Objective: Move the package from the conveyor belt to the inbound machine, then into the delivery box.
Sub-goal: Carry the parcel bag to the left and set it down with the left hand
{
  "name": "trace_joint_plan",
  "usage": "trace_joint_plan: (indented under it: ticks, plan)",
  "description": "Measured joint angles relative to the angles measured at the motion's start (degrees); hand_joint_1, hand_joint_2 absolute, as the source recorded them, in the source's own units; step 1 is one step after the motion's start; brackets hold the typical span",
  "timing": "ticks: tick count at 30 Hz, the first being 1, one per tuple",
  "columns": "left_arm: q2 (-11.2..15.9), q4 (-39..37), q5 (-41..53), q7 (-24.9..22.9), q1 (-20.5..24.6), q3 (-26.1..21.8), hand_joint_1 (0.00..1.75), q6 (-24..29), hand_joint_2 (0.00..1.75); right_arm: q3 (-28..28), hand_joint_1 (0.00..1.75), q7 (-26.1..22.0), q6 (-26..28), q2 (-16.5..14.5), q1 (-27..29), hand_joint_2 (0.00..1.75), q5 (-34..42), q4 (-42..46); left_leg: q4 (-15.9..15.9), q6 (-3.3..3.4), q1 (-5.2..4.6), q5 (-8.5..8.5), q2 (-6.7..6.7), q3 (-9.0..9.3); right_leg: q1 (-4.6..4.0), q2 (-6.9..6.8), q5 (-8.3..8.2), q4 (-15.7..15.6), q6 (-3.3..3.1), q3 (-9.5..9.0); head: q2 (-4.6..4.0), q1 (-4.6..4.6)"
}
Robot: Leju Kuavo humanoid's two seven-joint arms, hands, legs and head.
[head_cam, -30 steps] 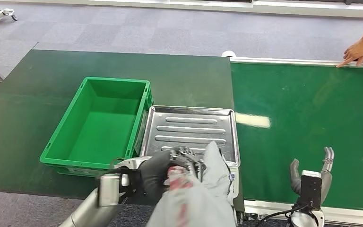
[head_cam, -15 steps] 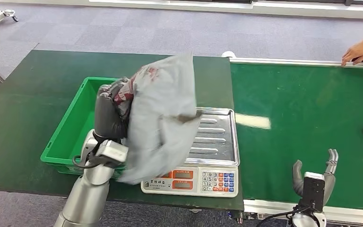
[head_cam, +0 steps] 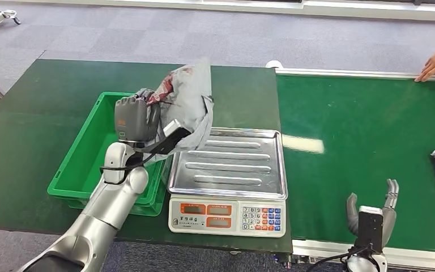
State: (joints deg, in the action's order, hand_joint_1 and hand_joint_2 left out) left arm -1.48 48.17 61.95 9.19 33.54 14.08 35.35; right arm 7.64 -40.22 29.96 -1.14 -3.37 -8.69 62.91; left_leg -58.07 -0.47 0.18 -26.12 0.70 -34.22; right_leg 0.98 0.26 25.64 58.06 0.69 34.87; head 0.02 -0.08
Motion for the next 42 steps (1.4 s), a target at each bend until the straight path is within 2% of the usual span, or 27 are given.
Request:
trace_joint_plan:
  ticks: [4, 7, 15, 16, 17, 19, 20, 21, 24, 27, 31, 34, 39, 42]
  plan:
    - [1.6, -4.4, 2.8, -3.9, 2.4, -0.8, 1.75, -1.5, 1.75, -0.4, 0.00, 0.0, 0.0, 0.0, -0.3, 1.75, 0.3, -1.1, 0.0, -0.01, 0.04, 0.01, -0.01, -0.01, -0.03, 0.01, 0.00, 0.0, -0.01, 0.02, 0.00, 0.00]
    - [3.0, -7.4, 4.9, -7.3, 4.2, -1.4, 1.75, -7.1, 1.75, -0.6, 0.00, 0.0, 0.0, 0.0, -0.8, 1.75, 0.7, -2.0, 0.0, -0.02, 0.05, 0.01, -0.01, 0.00, -0.04, 0.01, 0.00, 0.0, -0.01, 0.01, 0.00, 0.00]
    - [5.2, -12.2, 6.4, -8.7, 4.6, -2.8, 1.75, -15.9, 1.75, -1.0, 0.00, 0.0, -0.3, 0.3, -0.9, 1.75, 0.8, -3.3, 0.0, -0.01, 0.04, 0.00, 0.03, -0.04, -0.03, -0.01, 0.02, 0.0, -0.02, 0.02, 0.00, 0.01]
    - [5.4, -12.5, 6.7, -9.0, 4.5, -2.8, 1.62, -16.4, 1.75, -1.0, 0.00, 0.0, -0.4, 0.3, -0.9, 1.75, 0.8, -3.3, 0.0, -0.01, 0.04, 0.00, 0.03, -0.04, -0.03, -0.01, 0.02, 0.0, -0.02, 0.02, 0.00, 0.01]
    - [5.5, -12.8, 6.9, -9.3, 4.4, -2.9, 1.25, -16.6, 1.75, -1.1, 0.00, 0.0, -0.4, 0.3, -0.8, 1.75, 0.7, -3.3, 0.0, -0.01, 0.04, 0.00, 0.03, -0.05, -0.02, 0.00, 0.02, 0.0, -0.02, 0.03, 0.00, 0.01]
    - [5.6, -13.2, 7.0, -9.4, 4.3, -2.9, 0.38, -17.0, 1.75, -1.1, 0.00, 0.0, -0.5, 0.3, -0.7, 1.75, 0.5, -3.3, 0.0, 0.00, 0.04, 0.00, 0.03, -0.05, -0.02, -0.01, 0.02, 0.0, -0.02, 0.03, 0.00, 0.01]
    - [5.6, -13.3, 7.0, -9.4, 4.2, -3.0, 0.07, -17.3, 1.75, -1.1, 0.00, 0.0, -0.5, 0.3, -0.7, 1.75, 0.4, -3.3, 0.0, 0.00, 0.04, 0.00, 0.03, -0.05, -0.02, -0.01, 0.02, 0.0, -0.02, 0.03, 0.00, 0.01]
    - [5.6, -13.4, 7.0, -9.3, 4.1, -3.2, 0.00, -17.6, 1.75, -1.1, 0.00, 0.0, -0.5, 0.3, -0.6, 1.75, 0.3, -3.3, 0.0, 0.00, 0.03, 0.00, 0.02, -0.04, -0.02, -0.01, 0.02, 0.0, -0.02, 0.03, 0.00, 0.01]
    - [5.5, -12.8, 6.5, -8.8, 3.2, -3.7, 0.00, -17.4, 1.75, -1.1, 0.00, 0.0, -0.8, 0.3, -0.4, 1.75, -0.3, -3.3, 0.0, -0.01, 0.04, 0.00, 0.01, -0.03, -0.02, 0.00, 0.02, 0.0, -0.02, 0.04, 0.00, 0.01]
    - [5.1, -10.6, 3.7, -6.3, 1.3, -4.9, 0.00, -12.1, 1.75, -1.1, 0.00, 0.0, -1.3, 0.3, -0.1, 1.75, -1.3, -3.3, 0.0, -0.01, 0.04, 0.00, -0.02, -0.04, -0.03, 0.02, 0.02, 0.0, -0.02, 0.06, 0.00, 0.01]
    - [4.4, -3.9, -4.6, 1.6, -3.2, -8.0, 0.00, -1.2, 0.00, -1.1, 0.00, 0.0, -1.4, -0.1, 0.0, 1.75, -2.8, -3.3, 0.0, -0.06, 0.04, -0.04, -0.07, -0.03, -0.02, 0.07, 0.04, 0.0, -0.04, 0.08, 0.00, 0.00]
    - [4.0, 1.3, -7.7, 5.4, -6.5, -10.2, 0.00, 2.1, 0.00, -1.1, 0.00, 0.0, -1.3, -0.6, 0.0, 1.75, -3.1, -3.3, 0.0, -0.06, 0.04, -0.05, -0.10, -0.05, -0.03, 0.11, 0.05, 0.0, -0.05, 0.09, 0.00, 0.00]
    - [1.3, 11.3, -8.4, 17.7, -10.6, -17.5, 0.00, 4.7, 0.00, -1.6, 0.00, 0.0, -1.4, -0.9, -0.5, 1.75, -2.6, -3.3, 0.0, -0.05, 0.05, -0.05, -0.09, -0.05, -0.03, 0.10, 0.06, 0.0, -0.06, 0.09, 0.00, 0.01]
    - [-0.3, 15.4, -8.4, 19.9, -11.7, -21.3, 0.00, 4.8, 0.00, -1.8, 0.00, 0.0, -1.4, -1.1, -0.9, 1.75, -2.5, -3.4, 0.0, -0.05, 0.04, -0.05, -0.09, -0.05, -0.03, 0.09, 0.05, 0.0, -0.06, 0.06, 0.00, 0.01]
